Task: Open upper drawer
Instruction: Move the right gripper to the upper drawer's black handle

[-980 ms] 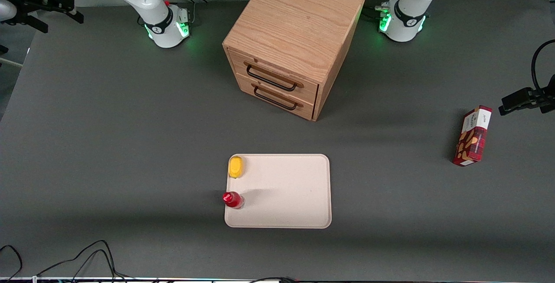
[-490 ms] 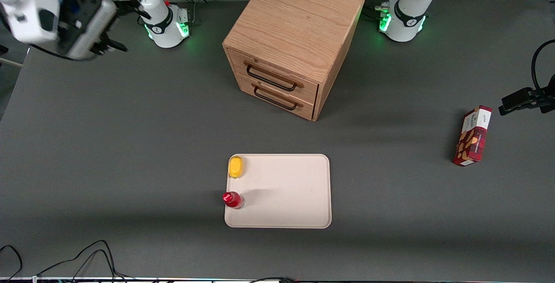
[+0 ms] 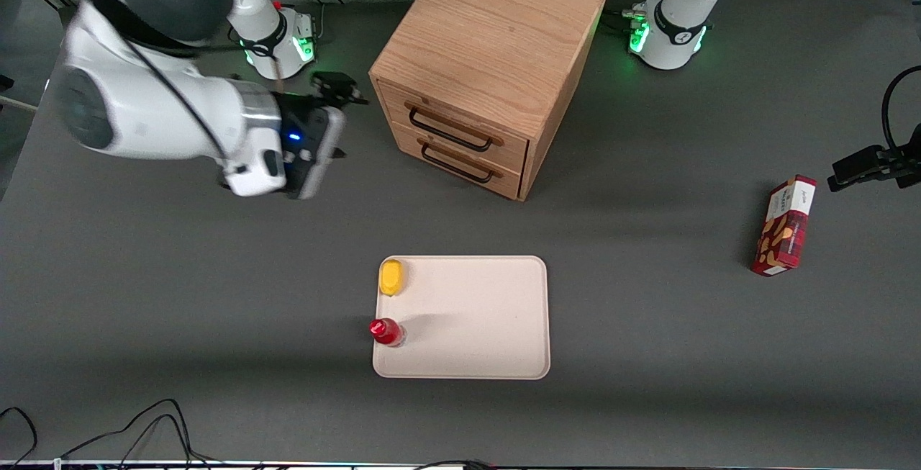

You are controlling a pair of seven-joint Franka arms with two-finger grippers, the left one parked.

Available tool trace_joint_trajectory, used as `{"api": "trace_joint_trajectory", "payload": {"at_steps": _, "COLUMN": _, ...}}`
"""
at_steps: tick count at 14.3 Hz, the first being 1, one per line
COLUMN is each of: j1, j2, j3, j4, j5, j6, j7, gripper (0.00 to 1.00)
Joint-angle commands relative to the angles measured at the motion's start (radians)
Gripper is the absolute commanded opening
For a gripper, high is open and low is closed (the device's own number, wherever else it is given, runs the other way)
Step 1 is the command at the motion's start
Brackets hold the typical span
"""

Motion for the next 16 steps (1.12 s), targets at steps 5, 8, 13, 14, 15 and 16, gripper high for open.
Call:
{"api": "trace_joint_trajectory", "payload": {"at_steps": 5, "j1": 0.051, "j2": 0.068, "j3": 0.088, "j4": -0.124, "j5": -0.105, "j6": 0.226, "j7": -0.010, "gripper": 1.00}}
{"api": "trace_joint_trajectory", "payload": {"at_steps": 8, "j1": 0.051, "j2": 0.069, "j3": 0.116, "j4": -0.207, "j5": -0.118, "j6": 0.324, "j7": -0.004, "gripper": 1.00}}
{"api": "trace_joint_trajectory", "payload": {"at_steps": 13, "j1": 0.049, "j2": 0.068, "j3": 0.162, "j4": -0.308, "j5": -0.118, "j6": 0.450, "j7": -0.003, "gripper": 1.00}}
{"api": "trace_joint_trajectory", "payload": {"at_steps": 14, "j1": 0.049, "j2": 0.068, "j3": 0.163, "j4": -0.320, "j5": -0.118, "j6": 0.474, "j7": -0.003, "gripper": 1.00}}
{"api": "trace_joint_trajectory", "payload": {"at_steps": 15, "j1": 0.049, "j2": 0.068, "j3": 0.165, "j4": -0.331, "j5": -0.118, "j6": 0.488, "j7": -0.003, "gripper": 1.00}}
{"api": "trace_joint_trajectory", "payload": {"at_steps": 16, "j1": 0.049, "j2": 0.069, "j3": 0.165, "j4": -0.331, "j5": -0.118, "j6": 0.493, "j7": -0.003, "gripper": 1.00}}
